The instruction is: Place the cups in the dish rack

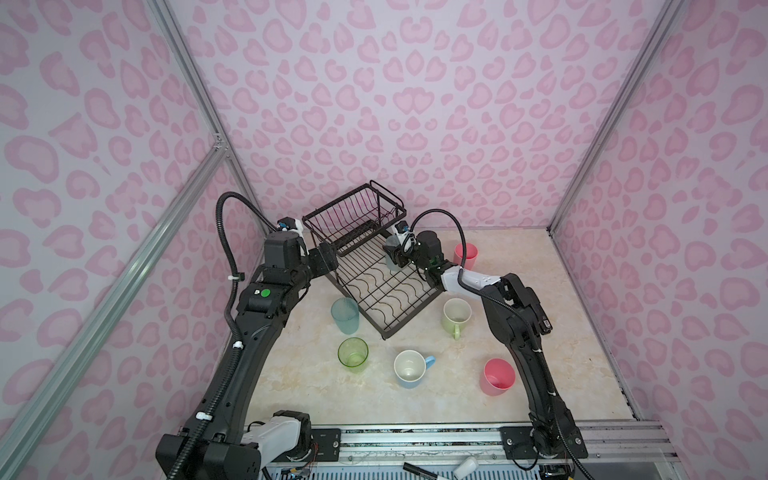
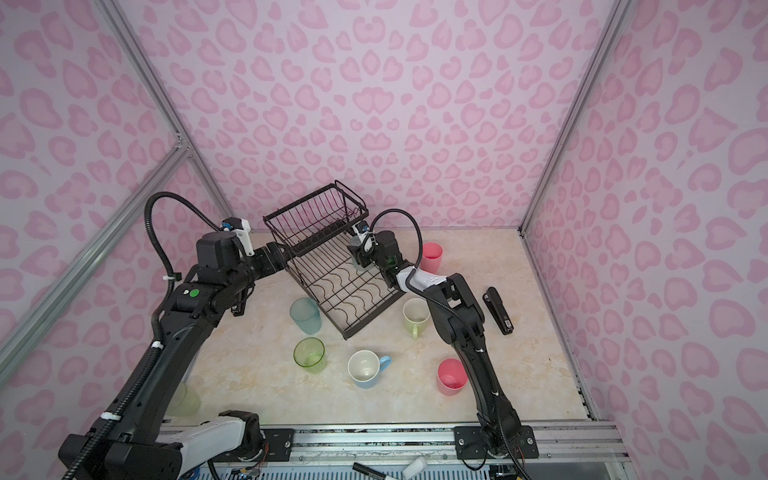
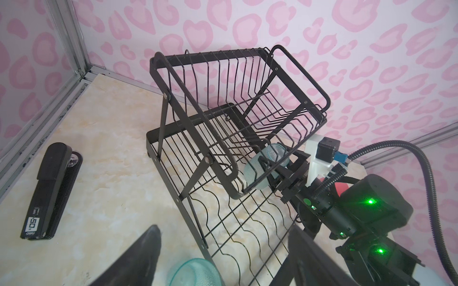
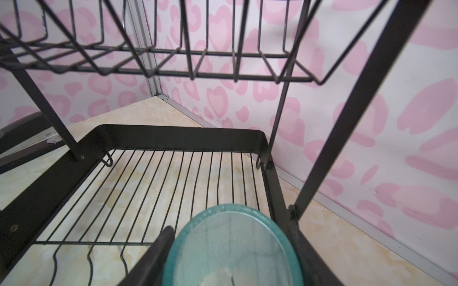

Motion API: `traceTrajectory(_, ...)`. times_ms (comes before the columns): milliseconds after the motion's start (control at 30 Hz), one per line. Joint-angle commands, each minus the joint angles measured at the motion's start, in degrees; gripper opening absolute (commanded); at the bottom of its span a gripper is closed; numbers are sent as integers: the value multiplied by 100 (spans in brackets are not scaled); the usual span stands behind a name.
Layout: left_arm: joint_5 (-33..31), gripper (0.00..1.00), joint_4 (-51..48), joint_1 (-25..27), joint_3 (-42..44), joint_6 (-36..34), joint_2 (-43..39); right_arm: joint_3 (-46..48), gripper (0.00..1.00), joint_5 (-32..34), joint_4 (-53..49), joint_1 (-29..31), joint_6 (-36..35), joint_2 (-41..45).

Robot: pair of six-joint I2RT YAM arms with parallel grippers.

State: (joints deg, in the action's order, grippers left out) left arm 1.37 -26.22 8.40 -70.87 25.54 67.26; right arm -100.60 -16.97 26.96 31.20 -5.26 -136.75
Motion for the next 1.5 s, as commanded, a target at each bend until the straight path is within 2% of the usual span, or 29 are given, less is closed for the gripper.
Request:
traceTrajectory(0,66,83,234,-32,34,4,-20,-28,49,-45,-191,21,-227,-110)
traceTrajectory(400,72,82,282,-76,81,21,-4,-202,51,61,-108,26,-333,-291)
traceTrajectory(733,22,82,370,-109,226,48,-61,-475,57,88,-403,96,-522,-417)
traceTrajectory(1267,-127,83,433,-189,381,-10,-139,-166,89,375,185,130,-530,-313)
traceTrajectory(1467,-163,84,425,-190,381,-40,-157,67,94,489,437,132,-520,-105)
